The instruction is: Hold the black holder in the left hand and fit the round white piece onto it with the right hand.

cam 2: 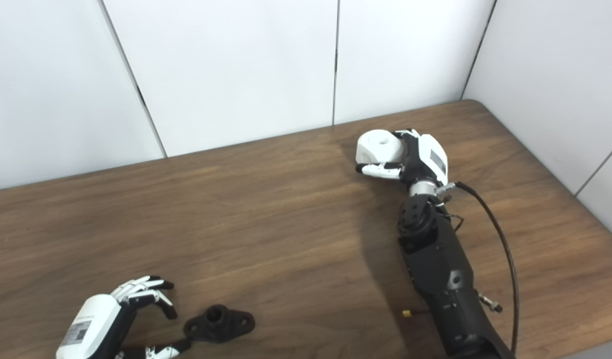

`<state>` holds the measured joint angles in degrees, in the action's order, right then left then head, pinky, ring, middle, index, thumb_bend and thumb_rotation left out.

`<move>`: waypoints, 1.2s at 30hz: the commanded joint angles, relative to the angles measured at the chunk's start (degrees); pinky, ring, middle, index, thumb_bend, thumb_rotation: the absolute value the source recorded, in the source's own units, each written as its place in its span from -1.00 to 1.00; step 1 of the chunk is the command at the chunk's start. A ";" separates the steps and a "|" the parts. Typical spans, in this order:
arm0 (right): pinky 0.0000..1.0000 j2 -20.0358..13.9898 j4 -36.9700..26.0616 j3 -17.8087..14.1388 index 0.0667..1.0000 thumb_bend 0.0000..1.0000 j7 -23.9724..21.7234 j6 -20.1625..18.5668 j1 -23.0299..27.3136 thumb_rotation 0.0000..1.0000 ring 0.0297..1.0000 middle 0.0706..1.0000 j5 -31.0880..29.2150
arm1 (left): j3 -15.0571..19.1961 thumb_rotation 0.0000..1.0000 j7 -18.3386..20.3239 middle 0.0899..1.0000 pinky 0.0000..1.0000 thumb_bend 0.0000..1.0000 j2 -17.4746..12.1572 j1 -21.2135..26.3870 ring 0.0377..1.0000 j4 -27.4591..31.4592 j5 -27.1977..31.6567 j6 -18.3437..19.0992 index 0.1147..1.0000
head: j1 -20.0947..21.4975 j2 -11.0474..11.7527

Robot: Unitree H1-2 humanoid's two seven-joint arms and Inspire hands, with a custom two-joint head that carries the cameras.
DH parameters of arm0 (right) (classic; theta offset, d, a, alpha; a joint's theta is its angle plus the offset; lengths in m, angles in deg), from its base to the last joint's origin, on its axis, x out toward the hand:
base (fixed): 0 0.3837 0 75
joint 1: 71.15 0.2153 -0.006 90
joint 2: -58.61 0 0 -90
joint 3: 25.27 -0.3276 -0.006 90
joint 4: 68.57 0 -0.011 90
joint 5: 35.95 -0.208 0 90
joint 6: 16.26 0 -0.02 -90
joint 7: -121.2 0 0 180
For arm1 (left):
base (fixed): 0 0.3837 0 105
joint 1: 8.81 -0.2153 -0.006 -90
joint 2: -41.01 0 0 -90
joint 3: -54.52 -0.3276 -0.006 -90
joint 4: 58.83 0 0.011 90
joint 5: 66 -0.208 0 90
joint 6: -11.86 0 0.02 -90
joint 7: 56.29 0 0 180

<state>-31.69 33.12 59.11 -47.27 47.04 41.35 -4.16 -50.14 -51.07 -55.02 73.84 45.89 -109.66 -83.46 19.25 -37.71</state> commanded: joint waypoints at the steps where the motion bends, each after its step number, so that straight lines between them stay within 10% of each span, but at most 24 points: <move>1: 0.67 -2.09 -0.99 -0.09 0.36 0.81 1.67 1.90 1.87 -0.40 0.90 0.82 -0.10 | 0.43 -0.91 3.37 0.51 0.67 0.04 -1.53 -2.20 0.70 -1.41 -0.79 3.26 -0.16 | 0.02 -0.05; 25: 0.57 -2.55 -0.43 0.89 0.17 0.69 4.90 3.77 1.30 -0.46 0.82 0.71 -1.44 | 0.56 -0.91 3.44 0.50 0.67 0.04 -1.33 -2.43 0.69 -1.12 -0.72 3.24 -0.16 | -0.10 -0.42; 28: 0.59 -2.23 -0.18 0.73 -0.06 0.12 5.92 4.58 1.18 -0.67 0.83 0.70 -1.81 | 0.50 -0.91 3.82 0.51 0.68 0.04 -1.30 -2.41 0.70 -0.87 -0.90 3.61 -0.16 | -0.13 -0.41; 36: 0.68 -2.13 0.13 1.09 -0.10 0.05 8.87 5.88 1.07 -0.72 0.79 0.58 -1.63 | 0.42 -0.91 3.94 0.51 0.68 0.04 -1.18 -2.35 0.71 -0.83 -0.78 3.72 -0.16 | -0.17 -0.49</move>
<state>-33.01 34.22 60.27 -40.47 50.32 40.76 -6.29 -49.96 -50.70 -55.01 73.75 46.14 -109.63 -83.29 19.07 -38.14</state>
